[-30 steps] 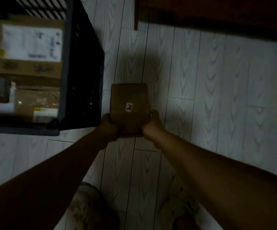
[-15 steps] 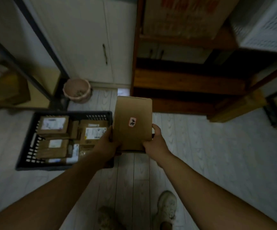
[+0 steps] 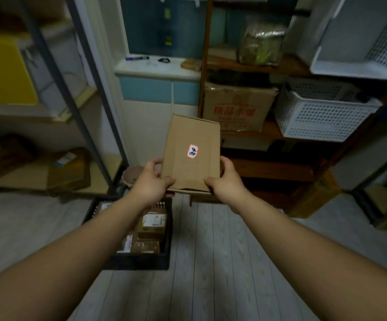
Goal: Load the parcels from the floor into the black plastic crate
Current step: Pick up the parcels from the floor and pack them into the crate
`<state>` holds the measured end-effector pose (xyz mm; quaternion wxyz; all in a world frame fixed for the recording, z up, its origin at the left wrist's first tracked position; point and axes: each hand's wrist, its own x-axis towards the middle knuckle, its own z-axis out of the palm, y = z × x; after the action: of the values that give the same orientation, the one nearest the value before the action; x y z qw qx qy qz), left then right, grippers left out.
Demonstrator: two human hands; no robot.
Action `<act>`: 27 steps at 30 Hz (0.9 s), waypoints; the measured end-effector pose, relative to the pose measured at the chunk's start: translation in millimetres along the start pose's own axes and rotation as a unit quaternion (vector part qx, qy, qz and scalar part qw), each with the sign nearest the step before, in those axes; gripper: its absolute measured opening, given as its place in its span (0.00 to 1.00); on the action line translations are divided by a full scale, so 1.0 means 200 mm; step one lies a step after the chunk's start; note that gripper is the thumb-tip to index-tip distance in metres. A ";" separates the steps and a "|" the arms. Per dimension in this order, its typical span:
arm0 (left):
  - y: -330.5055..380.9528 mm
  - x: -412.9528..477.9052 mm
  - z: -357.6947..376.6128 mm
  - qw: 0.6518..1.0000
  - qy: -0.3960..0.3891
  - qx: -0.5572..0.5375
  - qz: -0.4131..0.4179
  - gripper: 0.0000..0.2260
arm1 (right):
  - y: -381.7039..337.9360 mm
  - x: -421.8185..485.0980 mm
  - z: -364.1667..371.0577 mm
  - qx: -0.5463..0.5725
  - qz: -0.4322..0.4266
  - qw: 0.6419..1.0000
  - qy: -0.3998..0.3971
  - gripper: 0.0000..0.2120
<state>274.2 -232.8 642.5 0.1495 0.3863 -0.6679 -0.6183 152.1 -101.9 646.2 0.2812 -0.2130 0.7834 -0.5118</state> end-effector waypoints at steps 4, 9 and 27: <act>0.14 -0.18 -0.05 1.000 0.013 -0.001 0.028 0.26 | -0.13 -0.14 -0.06 -0.012 -0.032 0.999 -0.002 0.34; 0.26 -0.32 -0.15 0.997 0.021 0.007 0.072 0.27 | -0.29 -0.28 -0.06 -0.002 -0.073 0.997 0.015 0.35; 0.32 -0.35 -1.27 0.996 0.057 0.022 0.072 0.25 | -0.69 -0.34 0.69 0.149 -0.053 0.981 0.110 0.24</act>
<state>471.7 -368.9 770.7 0.2225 0.3750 -0.6981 -0.5679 300.6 -207.7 743.8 0.1941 -0.1522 0.7122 -0.6572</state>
